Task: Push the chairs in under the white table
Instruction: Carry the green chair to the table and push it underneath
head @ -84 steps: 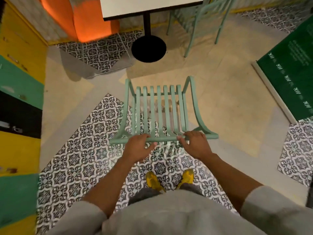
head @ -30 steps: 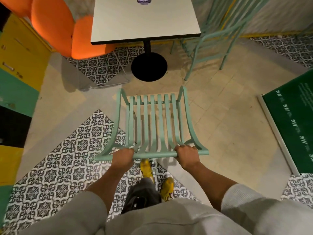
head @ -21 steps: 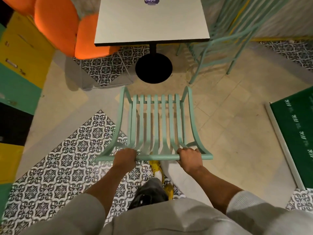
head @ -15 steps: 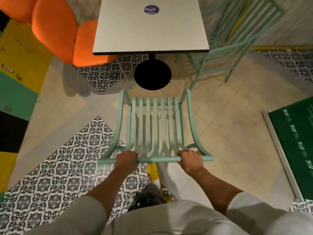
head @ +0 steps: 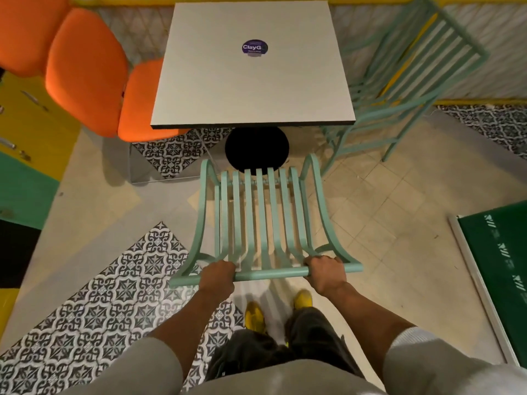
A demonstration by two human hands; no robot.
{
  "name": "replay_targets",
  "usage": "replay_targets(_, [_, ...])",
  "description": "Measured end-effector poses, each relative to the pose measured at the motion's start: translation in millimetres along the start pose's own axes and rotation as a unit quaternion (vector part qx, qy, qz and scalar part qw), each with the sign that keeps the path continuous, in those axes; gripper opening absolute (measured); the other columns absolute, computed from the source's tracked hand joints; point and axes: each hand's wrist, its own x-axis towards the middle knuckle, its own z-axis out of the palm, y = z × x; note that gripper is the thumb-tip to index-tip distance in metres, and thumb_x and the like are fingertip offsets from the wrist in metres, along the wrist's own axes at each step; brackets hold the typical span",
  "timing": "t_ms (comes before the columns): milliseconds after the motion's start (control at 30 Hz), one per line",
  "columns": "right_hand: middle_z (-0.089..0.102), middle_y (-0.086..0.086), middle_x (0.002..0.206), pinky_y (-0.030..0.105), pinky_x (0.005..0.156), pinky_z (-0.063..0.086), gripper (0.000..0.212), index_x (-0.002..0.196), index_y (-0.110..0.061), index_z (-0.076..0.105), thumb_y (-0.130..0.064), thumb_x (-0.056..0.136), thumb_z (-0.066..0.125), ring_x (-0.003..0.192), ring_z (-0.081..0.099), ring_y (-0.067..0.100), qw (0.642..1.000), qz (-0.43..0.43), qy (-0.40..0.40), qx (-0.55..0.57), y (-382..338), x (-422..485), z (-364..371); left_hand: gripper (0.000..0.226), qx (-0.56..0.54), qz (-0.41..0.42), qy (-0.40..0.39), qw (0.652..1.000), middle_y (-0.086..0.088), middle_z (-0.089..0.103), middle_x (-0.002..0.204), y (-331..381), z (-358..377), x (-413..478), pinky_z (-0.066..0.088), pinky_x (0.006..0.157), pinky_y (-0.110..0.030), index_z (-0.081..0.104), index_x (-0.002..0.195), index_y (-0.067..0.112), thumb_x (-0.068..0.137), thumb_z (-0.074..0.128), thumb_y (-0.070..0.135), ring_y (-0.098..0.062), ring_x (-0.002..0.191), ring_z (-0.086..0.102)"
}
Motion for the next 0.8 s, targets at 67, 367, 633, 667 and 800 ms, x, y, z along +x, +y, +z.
replay_targets(67, [0.075,-0.002,0.120,0.040,0.105,0.049,0.025,0.124,-0.030,0.070,-0.043,0.104,0.062,0.114,0.069,0.024,1.000,-0.011,-0.001,-0.004,5,18,-9,0.033,-0.004,-0.003,0.002,1.000,-0.004,0.072,0.119,0,-11,16,0.058,0.094,-0.040,0.071,0.124,0.021,0.094,0.061,0.012,-0.028,0.111,0.072])
replay_targets(367, [0.073,0.002,0.127,0.043,0.106,0.047,0.025,0.128,-0.024,0.069,-0.033,0.107,0.059,0.118,0.070,0.026,0.999,-0.040,-0.006,-0.031,22,91,-58,0.032,-0.035,-0.043,0.035,0.998,0.002,0.070,0.125,-3,-54,81,0.054,0.100,-0.037,0.069,0.130,0.029,0.101,0.059,0.019,-0.020,0.115,0.068])
replay_targets(633, [0.073,0.004,0.124,0.042,0.102,0.051,0.026,0.127,-0.023,0.068,-0.034,0.105,0.062,0.114,0.071,0.029,0.999,-0.039,-0.029,-0.013,17,130,-79,0.029,-0.011,-0.050,0.010,0.999,0.001,0.073,0.121,-16,-84,114,0.055,0.094,-0.034,0.069,0.128,0.030,0.101,0.062,0.022,-0.021,0.111,0.071])
replay_targets(667, [0.073,0.004,0.124,0.042,0.102,0.051,0.026,0.127,-0.023,0.068,-0.034,0.104,0.063,0.113,0.071,0.029,0.999,-0.037,-0.029,-0.005,14,133,-81,0.030,-0.008,-0.049,0.009,0.999,0.001,0.073,0.120,-21,-88,119,0.055,0.093,-0.034,0.070,0.127,0.030,0.100,0.061,0.021,-0.022,0.111,0.071])
replay_targets(800, [0.072,0.004,0.125,0.042,0.103,0.051,0.029,0.129,-0.024,0.068,-0.040,0.105,0.062,0.114,0.071,0.029,0.999,-0.029,-0.031,0.002,6,146,-92,0.029,0.000,-0.041,-0.005,0.999,-0.002,0.072,0.120,-34,-97,135,0.056,0.095,-0.036,0.069,0.126,0.027,0.100,0.058,0.020,-0.024,0.111,0.071])
